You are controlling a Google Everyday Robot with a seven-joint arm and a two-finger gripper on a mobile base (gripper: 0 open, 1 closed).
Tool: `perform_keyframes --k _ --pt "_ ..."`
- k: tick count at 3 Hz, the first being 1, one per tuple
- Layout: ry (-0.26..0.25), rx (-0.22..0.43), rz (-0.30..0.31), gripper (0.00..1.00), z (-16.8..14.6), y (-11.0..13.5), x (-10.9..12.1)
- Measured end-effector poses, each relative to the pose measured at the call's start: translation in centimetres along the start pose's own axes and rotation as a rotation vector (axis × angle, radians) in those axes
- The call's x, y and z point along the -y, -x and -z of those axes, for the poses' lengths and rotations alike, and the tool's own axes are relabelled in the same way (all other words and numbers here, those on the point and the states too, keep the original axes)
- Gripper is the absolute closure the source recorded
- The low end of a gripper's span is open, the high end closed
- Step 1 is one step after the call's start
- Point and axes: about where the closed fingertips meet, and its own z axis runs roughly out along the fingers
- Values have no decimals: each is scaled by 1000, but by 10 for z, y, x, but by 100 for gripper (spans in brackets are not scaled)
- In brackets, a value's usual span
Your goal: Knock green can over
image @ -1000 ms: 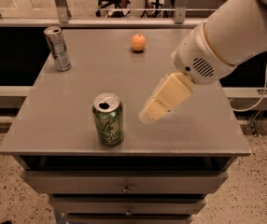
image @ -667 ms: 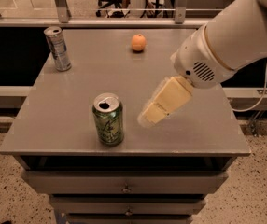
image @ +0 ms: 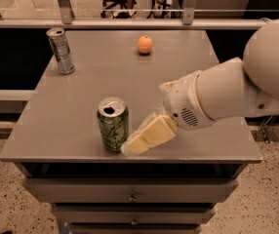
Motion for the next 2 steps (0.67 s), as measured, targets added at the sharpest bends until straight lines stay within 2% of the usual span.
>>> perform_keyframes --k 1,2 --pt "8 73 -26 0 -21 -4 -2" --pt "15 149 -45 0 -45 5 2"
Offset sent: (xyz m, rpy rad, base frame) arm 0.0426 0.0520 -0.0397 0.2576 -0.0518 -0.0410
